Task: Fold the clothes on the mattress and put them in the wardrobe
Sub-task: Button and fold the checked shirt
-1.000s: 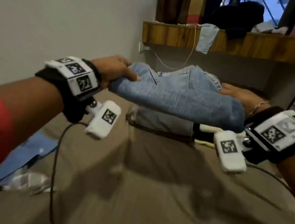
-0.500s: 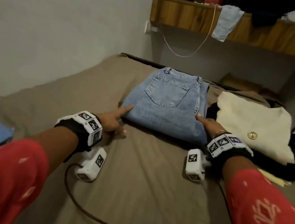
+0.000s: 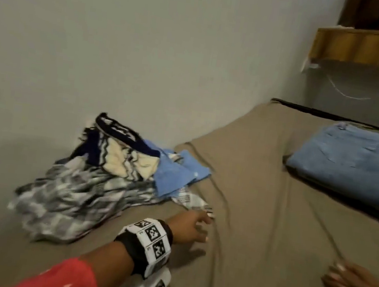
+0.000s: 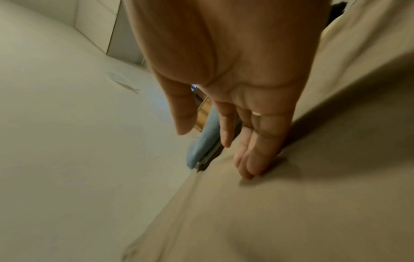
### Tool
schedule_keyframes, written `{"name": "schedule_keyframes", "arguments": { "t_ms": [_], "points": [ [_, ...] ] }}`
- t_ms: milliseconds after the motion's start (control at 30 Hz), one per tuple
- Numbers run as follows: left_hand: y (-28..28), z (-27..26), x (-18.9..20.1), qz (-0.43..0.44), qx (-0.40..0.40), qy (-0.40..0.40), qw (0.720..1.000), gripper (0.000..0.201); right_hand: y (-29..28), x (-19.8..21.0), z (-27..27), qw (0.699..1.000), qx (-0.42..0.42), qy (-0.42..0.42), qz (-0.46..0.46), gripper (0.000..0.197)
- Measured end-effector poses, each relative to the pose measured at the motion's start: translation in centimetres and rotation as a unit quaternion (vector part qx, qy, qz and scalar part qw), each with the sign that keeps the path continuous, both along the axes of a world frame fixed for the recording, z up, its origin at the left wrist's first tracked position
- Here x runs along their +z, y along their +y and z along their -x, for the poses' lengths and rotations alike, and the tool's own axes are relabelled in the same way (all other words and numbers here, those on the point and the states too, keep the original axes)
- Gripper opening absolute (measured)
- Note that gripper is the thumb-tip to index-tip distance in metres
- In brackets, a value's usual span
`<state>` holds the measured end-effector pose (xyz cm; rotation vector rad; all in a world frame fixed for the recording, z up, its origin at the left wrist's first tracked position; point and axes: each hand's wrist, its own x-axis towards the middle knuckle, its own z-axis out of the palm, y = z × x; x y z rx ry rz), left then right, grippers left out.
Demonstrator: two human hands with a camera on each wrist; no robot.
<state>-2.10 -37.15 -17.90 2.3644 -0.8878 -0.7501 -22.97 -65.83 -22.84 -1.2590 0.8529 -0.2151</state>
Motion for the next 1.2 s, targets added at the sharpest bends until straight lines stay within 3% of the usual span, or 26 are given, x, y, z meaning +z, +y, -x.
{"name": "schedule_keyframes", "arguments": {
  "t_ms": [67,100,167,233,267,367,533,600,667,767,833,900,933,1000,1067,1133,1200],
  "points": [
    [5.4,-0.4,0.9,0.017,0.043,-0.061,0.997,0.037,4.3,0.5,-1.0,0.999,0.032,-0.011,-0.004,0.021],
    [7.9,-0.8,1.3,0.013,0.060,-0.103,0.993,0.035,6.4,0.9,-1.7,0.998,0.057,0.007,0.010,0.021],
    [12.5,-2.0,1.9,-0.002,0.091,-0.204,0.975,0.030,11.2,2.2,-3.5,0.992,0.125,0.004,0.005,0.030],
    [16.2,-3.6,2.3,-0.039,0.128,-0.303,0.943,0.028,14.9,3.2,-5.7,0.980,0.197,0.012,0.033,0.062],
    [17.8,-4.3,2.4,-0.079,0.147,-0.340,0.926,0.031,16.6,3.6,-7.0,0.975,0.212,0.009,0.059,0.061],
    [21.7,-5.7,2.3,-0.207,0.162,-0.367,0.892,0.046,21.6,5.3,-10.8,0.953,0.263,-0.006,0.151,0.008],
    [24.3,-6.3,3.0,-0.236,0.124,-0.389,0.882,0.026,26.7,7.4,-14.6,0.878,0.372,-0.003,0.303,0.007],
    [24.3,-5.7,4.7,-0.158,0.100,-0.379,0.906,0.021,28.2,8.3,-15.1,0.849,0.398,-0.010,0.348,0.010],
    [24.2,-4.5,7.2,-0.023,0.074,-0.356,0.931,0.017,29.5,9.5,-15.2,0.834,0.405,-0.035,0.373,0.019],
    [23.6,-2.0,12.1,0.185,0.053,-0.229,0.954,0.016,31.5,12.1,-15.0,0.820,0.420,-0.106,0.373,0.059],
    [23.0,0.2,16.1,0.305,0.019,-0.128,0.943,0.016,32.8,13.9,-14.7,0.801,0.442,-0.149,0.376,0.076],
    [22.2,2.4,20.4,0.385,-0.023,-0.109,0.916,0.009,33.9,15.4,-13.9,0.785,0.454,-0.156,0.391,0.069],
    [21.9,3.5,22.5,0.415,-0.037,-0.111,0.902,0.008,34.2,16.6,-13.4,0.792,0.449,-0.152,0.386,0.053],
    [21.8,5.3,26.2,0.459,-0.049,-0.118,0.879,0.008,34.5,19.3,-12.3,0.848,0.377,-0.170,0.331,0.018],
    [22.0,6.4,29.0,0.496,-0.050,-0.123,0.858,0.008,33.7,22.8,-11.3,0.910,0.290,-0.206,0.214,0.022],
    [22.4,7.3,30.7,0.527,-0.044,-0.123,0.840,0.008,32.4,26.7,-10.3,0.918,0.273,-0.252,0.137,0.033],
    [22.5,8.0,31.1,0.555,-0.034,-0.101,0.825,0.020,31.8,31.0,-8.1,0.901,0.285,-0.315,0.089,0.032]
  ]
}}
